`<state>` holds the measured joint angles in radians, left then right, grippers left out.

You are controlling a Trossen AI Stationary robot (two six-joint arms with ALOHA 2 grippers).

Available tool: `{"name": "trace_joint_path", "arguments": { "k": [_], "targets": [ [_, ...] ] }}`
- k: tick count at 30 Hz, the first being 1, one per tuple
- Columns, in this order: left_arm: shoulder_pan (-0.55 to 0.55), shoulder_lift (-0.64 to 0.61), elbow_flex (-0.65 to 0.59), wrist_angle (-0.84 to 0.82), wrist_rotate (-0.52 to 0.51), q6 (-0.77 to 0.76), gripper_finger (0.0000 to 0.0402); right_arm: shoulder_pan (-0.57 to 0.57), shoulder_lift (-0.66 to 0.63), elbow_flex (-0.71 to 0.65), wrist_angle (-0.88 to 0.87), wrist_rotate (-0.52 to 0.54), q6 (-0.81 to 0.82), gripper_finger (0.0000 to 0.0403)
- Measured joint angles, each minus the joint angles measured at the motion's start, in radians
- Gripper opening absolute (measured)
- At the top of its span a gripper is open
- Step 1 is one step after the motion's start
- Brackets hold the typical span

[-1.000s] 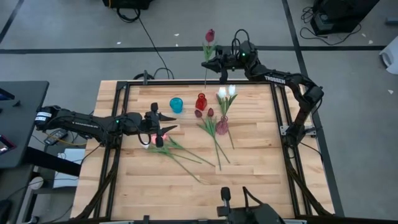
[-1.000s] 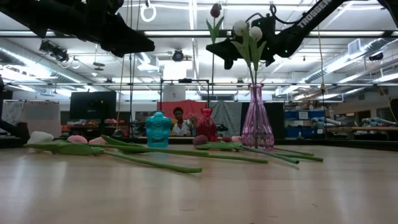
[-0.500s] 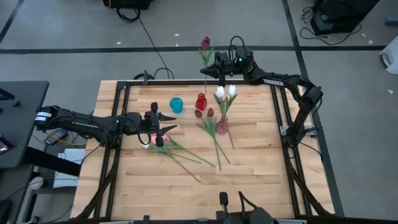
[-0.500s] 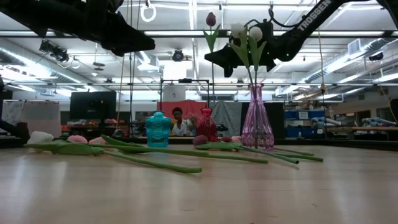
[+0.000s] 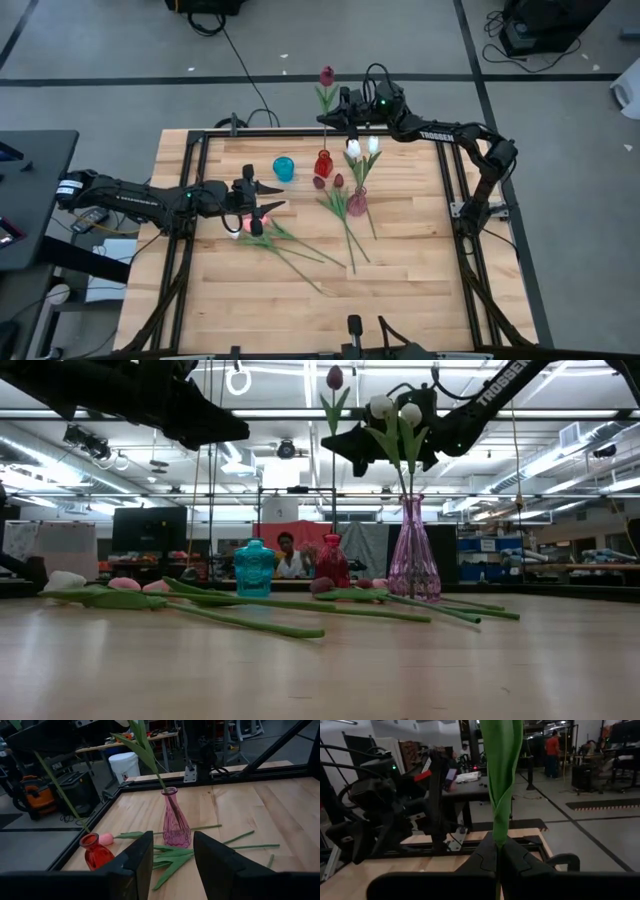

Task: Sort flowers into vase by color
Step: Put the left red flower into the red vase

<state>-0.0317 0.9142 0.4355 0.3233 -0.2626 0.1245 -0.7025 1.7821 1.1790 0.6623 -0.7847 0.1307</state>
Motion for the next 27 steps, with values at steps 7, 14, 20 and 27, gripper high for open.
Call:
{"name": "trace_joint_path", "arguments": {
  "k": [7,14,20,27],
  "targets": [
    [0.0,0.0,0.0,-0.001,0.0,0.002,0.0146,0.01,0.0,-0.002,-0.013,0.047,-0.05,0.0009],
    [0.0,0.0,0.0,-0.001,0.001,0.004,0.0146,0.021,0.0,-0.058,-0.012,0.085,-0.057,0.0009],
    [0.0,0.0,0.0,0.0,0.001,0.005,0.0146,0.021,0.0,-0.1,-0.007,0.126,-0.064,0.0011],
    [0.0,0.0,0.0,-0.001,0.001,0.005,0.0146,0.021,0.0,-0.11,-0.044,0.164,-0.082,0.0063]
  ]
}}
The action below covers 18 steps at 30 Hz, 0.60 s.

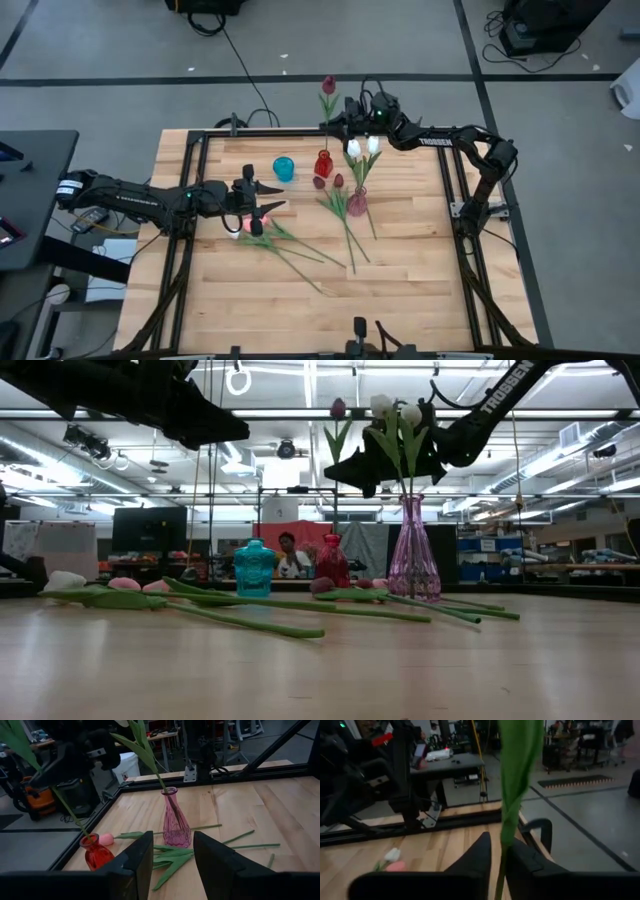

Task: Sort flowers into vase by color
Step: Put the left red flower into the red vase, then put the right pink flower into the blue vase

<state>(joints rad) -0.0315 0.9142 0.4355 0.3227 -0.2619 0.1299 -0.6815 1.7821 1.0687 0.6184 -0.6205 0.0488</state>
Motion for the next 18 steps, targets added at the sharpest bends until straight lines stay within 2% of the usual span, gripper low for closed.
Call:
{"name": "trace_joint_path", "arguments": {
  "k": [9,13,18],
  "targets": [
    [0.0,0.0,0.0,-0.003,0.0,0.0,0.0146,-0.011,0.0,0.021,-0.264,0.019,-0.051,0.014],
    [0.0,0.0,0.0,-0.006,0.0,0.0,0.0146,-0.013,0.0,0.023,-0.368,0.062,-0.095,0.0156],
    [0.0,0.0,0.0,-0.006,-0.002,0.0,0.0146,-0.015,0.0,0.024,-0.407,0.049,-0.098,0.0162]
  ]
}}
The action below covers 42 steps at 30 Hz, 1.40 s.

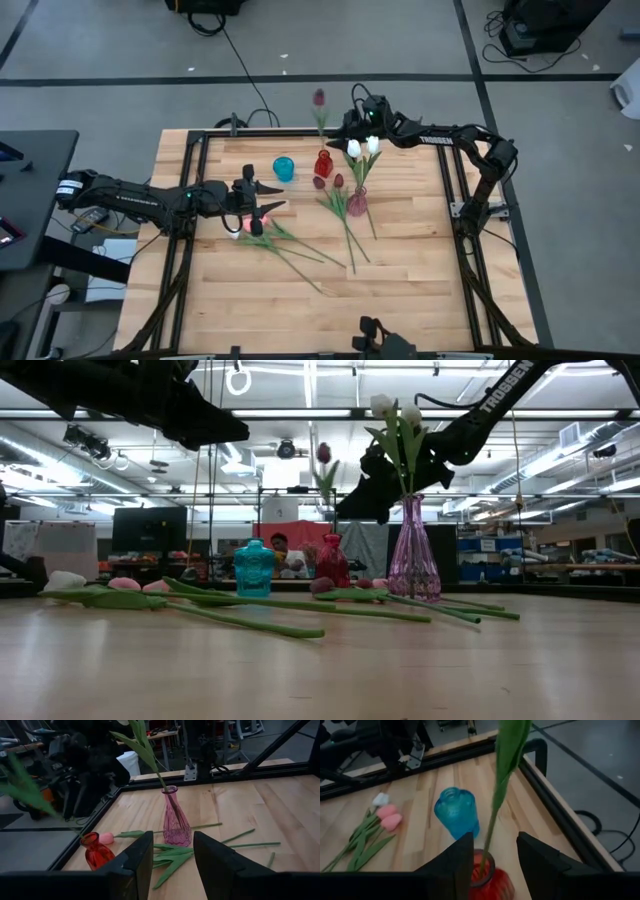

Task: Sort flowers into vase by color
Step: Put the right pink flower into the blue vase

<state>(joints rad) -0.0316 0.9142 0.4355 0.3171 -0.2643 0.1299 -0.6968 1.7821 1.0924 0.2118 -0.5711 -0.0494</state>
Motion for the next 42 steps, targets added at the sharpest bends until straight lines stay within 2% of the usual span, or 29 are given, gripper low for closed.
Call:
{"name": "trace_joint_path", "arguments": {
  "k": [10,17,25,29,33,42],
  "targets": [
    [0.0,0.0,0.0,-0.004,-0.004,-0.003,0.0146,-0.02,-0.025,0.001,-0.162,0.07,-0.043,0.0161],
    [0.0,0.0,0.0,-0.006,-0.006,-0.003,0.0146,-0.04,-0.076,0.001,-0.349,0.216,-0.034,0.016],
    [0.0,0.0,0.0,-0.006,-0.007,-0.003,0.0146,-0.018,-0.082,-0.023,-0.601,0.425,0.157,0.016],
    [0.0,0.0,0.0,-0.002,-0.007,-0.003,0.0146,0.01,-0.08,-0.078,-0.609,0.44,0.235,0.016],
    [0.0,0.0,0.0,-0.002,-0.007,-0.003,0.0146,0.059,-0.08,-0.125,-0.613,0.563,0.305,0.0159],
    [0.0,0.0,0.0,0.01,-0.007,-0.003,0.0146,0.169,-0.08,-0.137,-0.594,0.69,0.461,0.0159]
  ]
}}
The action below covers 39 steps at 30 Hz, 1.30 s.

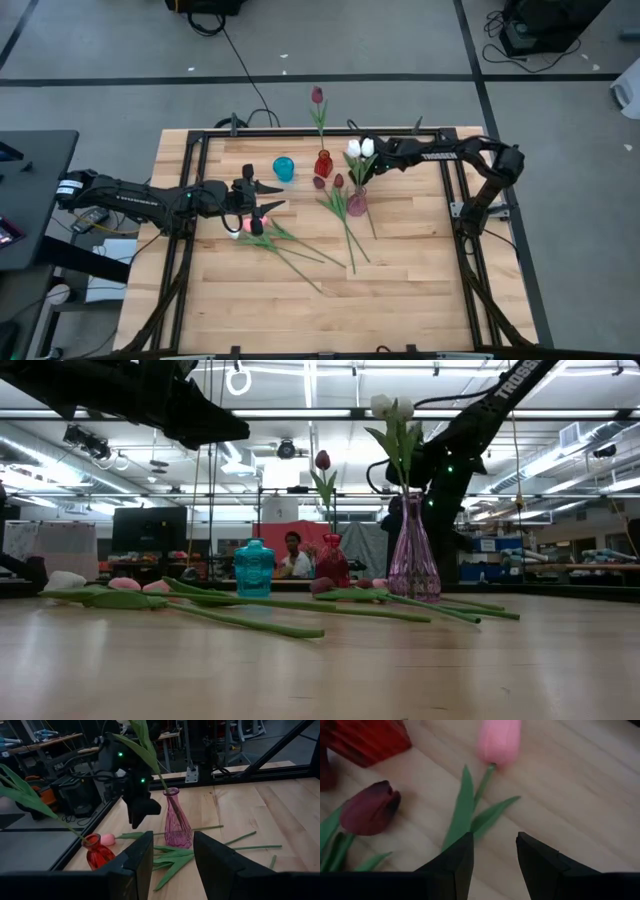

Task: Sort flowers into vase by color
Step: Put the right pink flower into the blue vase

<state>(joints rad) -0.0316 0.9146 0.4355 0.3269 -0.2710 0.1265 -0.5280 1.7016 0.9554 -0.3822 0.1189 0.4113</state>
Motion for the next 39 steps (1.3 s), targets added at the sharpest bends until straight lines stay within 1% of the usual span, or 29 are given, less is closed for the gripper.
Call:
{"name": "trace_joint_path", "arguments": {
  "k": [9,17,22,25,29,34,36,39],
  "targets": [
    [0.0,0.0,0.0,0.015,0.0,0.0,0.0146,0.083,0.0,0.0,0.024,0.012,0.105,0.0159],
    [0.0,0.0,0.0,0.015,0.0,0.0,0.0146,0.102,0.001,0.0,-0.029,0.011,0.147,0.0159],
    [0.0,0.0,0.0,0.011,0.0,0.0,0.0146,0.085,0.002,0.0,-0.038,0.026,0.143,0.0159],
    [0.0,0.0,0.0,0.004,0.0,0.0,0.0146,0.066,0.002,0.0,-0.009,0.022,0.114,0.0159],
    [0.0,0.0,0.0,-0.005,0.0,0.0,0.0146,0.055,0.002,0.0,0.083,-0.041,0.051,0.0159],
    [0.0,0.0,0.0,-0.007,0.0,0.0,0.0146,0.053,0.03,0.0,0.224,-0.068,-0.103,0.0159],
    [0.0,0.0,0.0,-0.009,0.0,0.0,0.0146,0.053,0.048,0.001,0.283,-0.101,-0.123,0.0159],
    [0.0,0.0,0.0,-0.01,0.0,0.0,0.0146,0.037,0.071,0.001,0.31,-0.148,-0.13,0.0159]
  ]
}}
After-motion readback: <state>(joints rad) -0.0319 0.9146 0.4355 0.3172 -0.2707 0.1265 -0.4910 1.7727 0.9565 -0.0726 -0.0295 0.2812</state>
